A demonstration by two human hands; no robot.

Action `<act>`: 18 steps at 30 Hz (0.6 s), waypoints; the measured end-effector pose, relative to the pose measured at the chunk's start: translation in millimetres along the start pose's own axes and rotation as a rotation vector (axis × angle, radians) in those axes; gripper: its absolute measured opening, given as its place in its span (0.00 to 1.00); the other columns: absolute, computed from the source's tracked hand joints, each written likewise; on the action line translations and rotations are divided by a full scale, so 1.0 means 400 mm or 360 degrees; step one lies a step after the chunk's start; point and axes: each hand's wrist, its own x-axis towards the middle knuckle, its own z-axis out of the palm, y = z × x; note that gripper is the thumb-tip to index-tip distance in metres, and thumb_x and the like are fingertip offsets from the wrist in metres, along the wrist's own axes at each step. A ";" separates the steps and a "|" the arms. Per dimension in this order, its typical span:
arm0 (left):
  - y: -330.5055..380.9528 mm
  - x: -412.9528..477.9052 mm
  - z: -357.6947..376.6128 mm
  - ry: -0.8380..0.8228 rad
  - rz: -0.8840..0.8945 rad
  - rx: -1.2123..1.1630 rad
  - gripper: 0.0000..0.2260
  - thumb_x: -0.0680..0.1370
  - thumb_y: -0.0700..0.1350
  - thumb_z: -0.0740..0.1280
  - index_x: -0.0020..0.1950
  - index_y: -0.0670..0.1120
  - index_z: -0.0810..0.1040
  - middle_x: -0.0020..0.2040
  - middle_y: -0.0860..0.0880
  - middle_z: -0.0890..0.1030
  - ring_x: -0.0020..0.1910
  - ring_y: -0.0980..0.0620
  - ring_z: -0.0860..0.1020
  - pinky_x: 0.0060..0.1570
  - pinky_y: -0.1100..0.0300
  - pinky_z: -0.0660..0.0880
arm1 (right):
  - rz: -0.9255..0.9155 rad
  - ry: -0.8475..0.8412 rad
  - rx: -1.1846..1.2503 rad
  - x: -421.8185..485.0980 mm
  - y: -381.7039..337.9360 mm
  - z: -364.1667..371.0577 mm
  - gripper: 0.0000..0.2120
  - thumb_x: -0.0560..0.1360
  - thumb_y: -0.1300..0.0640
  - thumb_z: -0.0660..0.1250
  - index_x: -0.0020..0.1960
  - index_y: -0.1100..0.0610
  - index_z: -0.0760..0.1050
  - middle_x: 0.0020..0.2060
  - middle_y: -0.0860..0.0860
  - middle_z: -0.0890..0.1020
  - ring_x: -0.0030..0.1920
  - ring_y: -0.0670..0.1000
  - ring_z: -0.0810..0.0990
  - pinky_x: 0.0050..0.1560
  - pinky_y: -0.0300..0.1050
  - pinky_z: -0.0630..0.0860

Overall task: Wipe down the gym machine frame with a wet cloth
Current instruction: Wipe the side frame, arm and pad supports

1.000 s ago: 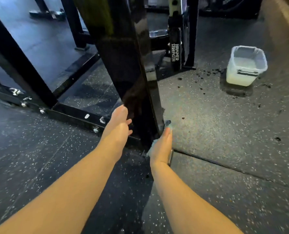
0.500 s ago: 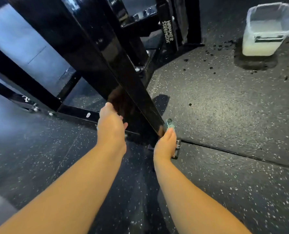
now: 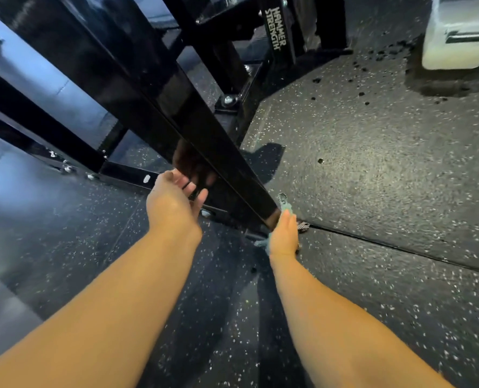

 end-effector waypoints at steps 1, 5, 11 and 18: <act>0.000 0.003 -0.004 -0.0009 0.0009 0.0008 0.11 0.80 0.45 0.59 0.39 0.47 0.74 0.40 0.51 0.75 0.44 0.53 0.75 0.45 0.57 0.79 | 0.0007 0.0056 -0.0009 -0.005 -0.010 0.007 0.21 0.82 0.49 0.48 0.68 0.56 0.70 0.66 0.53 0.73 0.68 0.54 0.68 0.71 0.51 0.60; 0.000 0.012 -0.019 -0.0061 0.0105 0.0087 0.11 0.80 0.44 0.59 0.40 0.47 0.75 0.39 0.50 0.76 0.42 0.53 0.75 0.42 0.58 0.79 | -0.0518 0.0048 0.0221 -0.144 -0.191 0.080 0.17 0.80 0.43 0.48 0.45 0.46 0.73 0.43 0.43 0.77 0.54 0.54 0.76 0.56 0.48 0.69; 0.045 -0.003 -0.042 -0.0226 0.0278 0.0332 0.10 0.82 0.47 0.57 0.43 0.51 0.75 0.43 0.52 0.77 0.45 0.52 0.77 0.46 0.54 0.76 | -0.0857 0.0022 0.0217 -0.175 -0.183 0.081 0.20 0.80 0.49 0.49 0.61 0.54 0.75 0.53 0.45 0.79 0.58 0.48 0.76 0.61 0.43 0.69; 0.124 -0.034 -0.012 -0.0219 0.0470 0.0377 0.11 0.81 0.42 0.54 0.42 0.51 0.72 0.38 0.53 0.75 0.42 0.49 0.76 0.48 0.53 0.74 | -0.0560 0.0011 -0.0049 -0.240 -0.296 0.109 0.25 0.82 0.46 0.46 0.75 0.54 0.61 0.74 0.48 0.63 0.74 0.48 0.59 0.75 0.49 0.53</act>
